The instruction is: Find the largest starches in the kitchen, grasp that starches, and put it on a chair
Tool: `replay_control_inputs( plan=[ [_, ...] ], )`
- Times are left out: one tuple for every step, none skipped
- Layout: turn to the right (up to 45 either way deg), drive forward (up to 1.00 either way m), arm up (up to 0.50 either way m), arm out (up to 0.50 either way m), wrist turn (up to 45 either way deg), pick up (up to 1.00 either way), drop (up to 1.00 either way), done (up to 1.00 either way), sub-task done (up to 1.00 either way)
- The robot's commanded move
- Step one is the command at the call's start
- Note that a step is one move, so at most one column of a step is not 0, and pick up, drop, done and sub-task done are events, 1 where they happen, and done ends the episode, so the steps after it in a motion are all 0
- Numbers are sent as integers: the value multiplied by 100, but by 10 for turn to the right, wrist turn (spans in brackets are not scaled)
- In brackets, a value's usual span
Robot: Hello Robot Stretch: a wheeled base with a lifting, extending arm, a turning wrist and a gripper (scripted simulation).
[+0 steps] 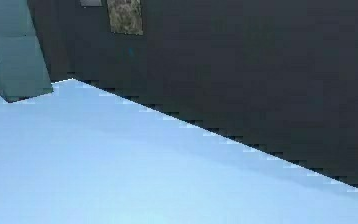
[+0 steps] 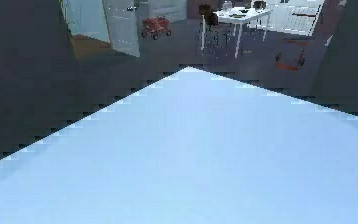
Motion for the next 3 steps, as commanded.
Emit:
replay_control_inputs(
  plan=[
    [450, 0, 0, 0, 0, 0, 0, 0, 0],
    [450, 0, 0, 0, 0, 0, 0, 0, 0],
    [0, 0, 50, 0, 0, 0, 0, 0, 0]
  ],
)
